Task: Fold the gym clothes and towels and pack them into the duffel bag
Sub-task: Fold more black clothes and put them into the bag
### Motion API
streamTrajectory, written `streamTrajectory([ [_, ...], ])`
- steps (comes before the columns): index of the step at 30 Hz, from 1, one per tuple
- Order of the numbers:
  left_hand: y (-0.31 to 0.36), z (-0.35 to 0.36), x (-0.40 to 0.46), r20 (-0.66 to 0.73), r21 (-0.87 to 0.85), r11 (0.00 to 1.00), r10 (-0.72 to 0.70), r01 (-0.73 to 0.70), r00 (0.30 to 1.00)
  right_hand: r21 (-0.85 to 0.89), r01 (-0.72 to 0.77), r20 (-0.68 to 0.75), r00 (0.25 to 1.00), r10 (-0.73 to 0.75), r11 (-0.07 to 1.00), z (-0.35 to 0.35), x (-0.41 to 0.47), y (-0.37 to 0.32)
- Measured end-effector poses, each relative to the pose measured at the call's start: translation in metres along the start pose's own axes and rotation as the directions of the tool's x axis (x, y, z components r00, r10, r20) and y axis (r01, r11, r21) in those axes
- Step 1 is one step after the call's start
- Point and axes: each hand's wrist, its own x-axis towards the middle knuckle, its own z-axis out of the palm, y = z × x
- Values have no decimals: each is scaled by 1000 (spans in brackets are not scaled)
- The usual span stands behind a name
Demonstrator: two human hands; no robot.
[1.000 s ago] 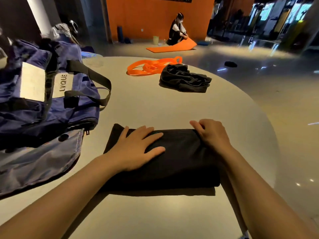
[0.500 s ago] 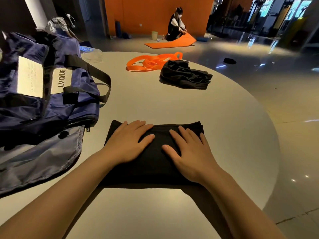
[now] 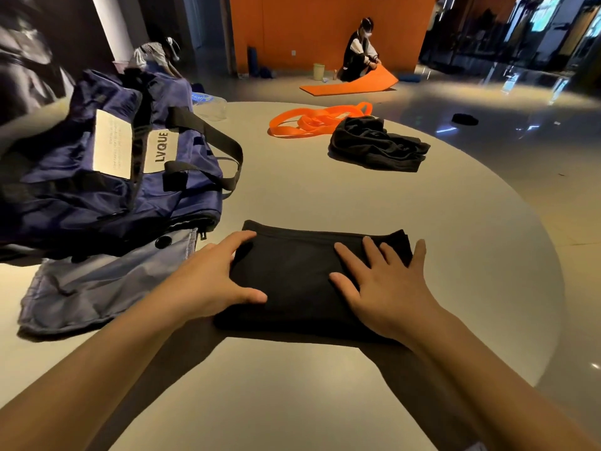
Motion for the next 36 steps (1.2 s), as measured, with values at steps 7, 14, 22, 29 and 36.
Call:
streamTrajectory([
  [7,4,-6,3,122,-356,934,3,41,993,196,199,189,953,-236,960,-18,-4,6],
  [14,14,-12,-4,259,-785,595,61,174,964,210,156,368,902,-226,965,-46,10,5],
  [22,56,-35,-18,108,-844,537,177,-4,978,391,330,19,930,-366,859,-25,-3,-27],
  [29,104,15,-7,152,-764,641,289,-73,945,985,60,-110,942,318,161,5,-27,13],
  [36,96,41,-11,-9,-483,785,439,-388,898,993,41,-66,971,230,112,-6,-35,29],
])
